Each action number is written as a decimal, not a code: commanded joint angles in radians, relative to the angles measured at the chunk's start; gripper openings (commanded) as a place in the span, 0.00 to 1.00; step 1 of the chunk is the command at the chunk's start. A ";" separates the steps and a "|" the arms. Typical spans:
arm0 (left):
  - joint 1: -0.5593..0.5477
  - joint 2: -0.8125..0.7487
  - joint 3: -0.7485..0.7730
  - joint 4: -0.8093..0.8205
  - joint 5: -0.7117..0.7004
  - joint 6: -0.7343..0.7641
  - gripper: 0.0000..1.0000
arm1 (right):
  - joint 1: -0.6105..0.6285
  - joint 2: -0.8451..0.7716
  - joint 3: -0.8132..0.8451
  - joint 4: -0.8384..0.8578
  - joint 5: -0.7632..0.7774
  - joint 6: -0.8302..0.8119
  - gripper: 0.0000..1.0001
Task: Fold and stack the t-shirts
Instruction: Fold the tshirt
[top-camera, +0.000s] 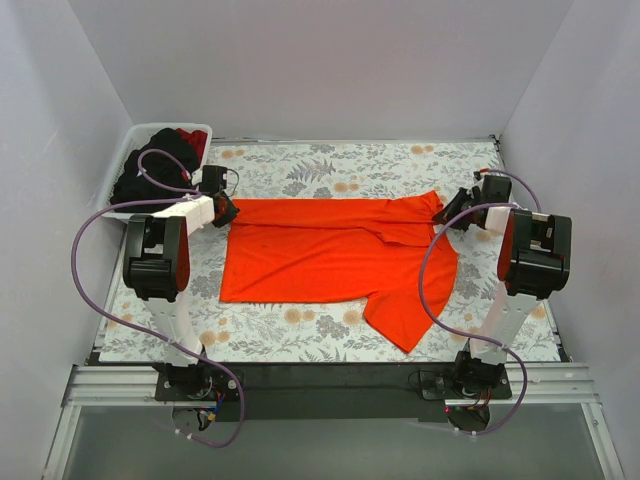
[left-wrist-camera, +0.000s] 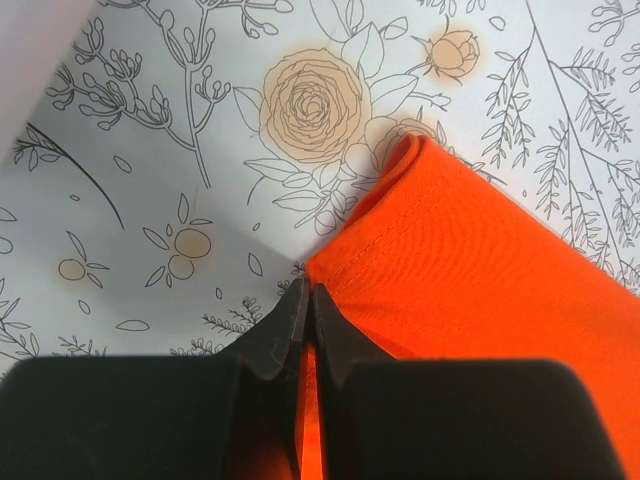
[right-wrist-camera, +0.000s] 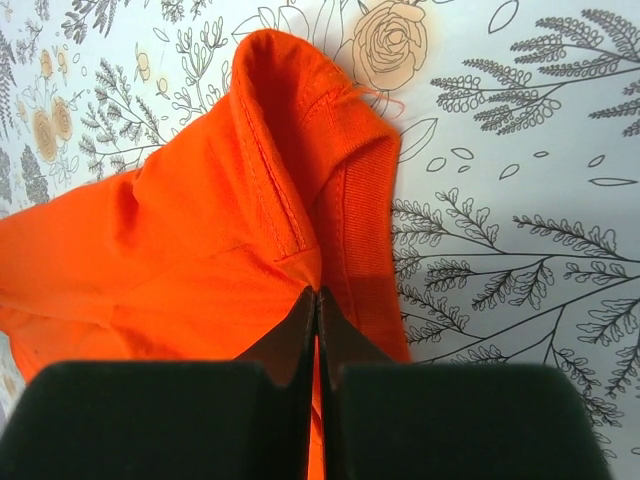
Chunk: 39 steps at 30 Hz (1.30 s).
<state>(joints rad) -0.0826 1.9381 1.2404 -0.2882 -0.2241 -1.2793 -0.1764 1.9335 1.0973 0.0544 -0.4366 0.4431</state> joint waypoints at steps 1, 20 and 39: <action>0.000 -0.065 -0.009 -0.014 -0.035 0.008 0.00 | -0.009 -0.014 0.001 0.024 -0.008 0.000 0.01; 0.000 -0.111 0.011 0.001 0.003 0.026 0.40 | -0.011 0.153 0.285 0.022 -0.100 0.052 0.39; -0.121 0.076 0.212 0.009 -0.006 0.103 0.31 | -0.011 0.237 0.346 0.027 -0.131 0.060 0.30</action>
<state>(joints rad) -0.2039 1.9541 1.4181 -0.2718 -0.2199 -1.2037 -0.1829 2.1532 1.4017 0.0586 -0.5499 0.4953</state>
